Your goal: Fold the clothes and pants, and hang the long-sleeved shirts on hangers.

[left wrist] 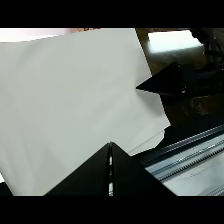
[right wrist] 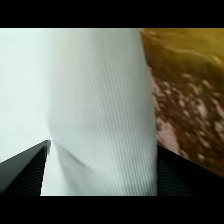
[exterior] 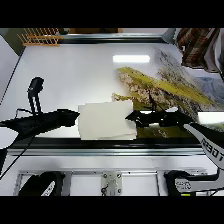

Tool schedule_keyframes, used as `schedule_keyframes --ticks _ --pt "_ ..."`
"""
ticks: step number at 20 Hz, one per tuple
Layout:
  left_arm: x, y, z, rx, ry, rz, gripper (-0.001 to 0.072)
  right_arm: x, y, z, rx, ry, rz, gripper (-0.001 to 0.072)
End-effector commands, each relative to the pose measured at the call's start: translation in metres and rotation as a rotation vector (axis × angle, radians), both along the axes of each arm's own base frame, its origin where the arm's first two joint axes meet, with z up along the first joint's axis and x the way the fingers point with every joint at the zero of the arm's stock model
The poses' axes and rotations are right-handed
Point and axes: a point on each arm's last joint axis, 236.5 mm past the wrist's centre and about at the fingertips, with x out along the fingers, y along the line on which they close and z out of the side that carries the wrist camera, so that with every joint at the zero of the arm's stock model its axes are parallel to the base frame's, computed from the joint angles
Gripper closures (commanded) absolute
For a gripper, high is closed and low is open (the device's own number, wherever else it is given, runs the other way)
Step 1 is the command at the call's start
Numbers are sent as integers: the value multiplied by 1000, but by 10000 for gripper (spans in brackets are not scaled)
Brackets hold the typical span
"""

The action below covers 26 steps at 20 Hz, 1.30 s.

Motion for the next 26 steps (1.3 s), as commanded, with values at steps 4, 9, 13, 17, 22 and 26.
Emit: schedule_keyframes --ticks 4,9,13,17,22,26 --pt "3 -3 -7 -25 59 28 696 20 42 21 62 -126 67 650" --pt "5 -14 -17 -68 130 24 695 66 -40 75 -71 -302 -24 698" --pt "9 -21 -32 -73 188 15 695 86 -228 121 -404 -357 -347 698" --pt "5 -44 -49 -55 230 -48 696 35 -400 147 -594 -287 -771 698" --pt "1 -71 -51 -60 204 -106 695 -65 -491 114 -709 4 -1049 699" --pt "3 -71 -40 -75 161 -99 695 -118 -470 79 -741 213 -1087 699"
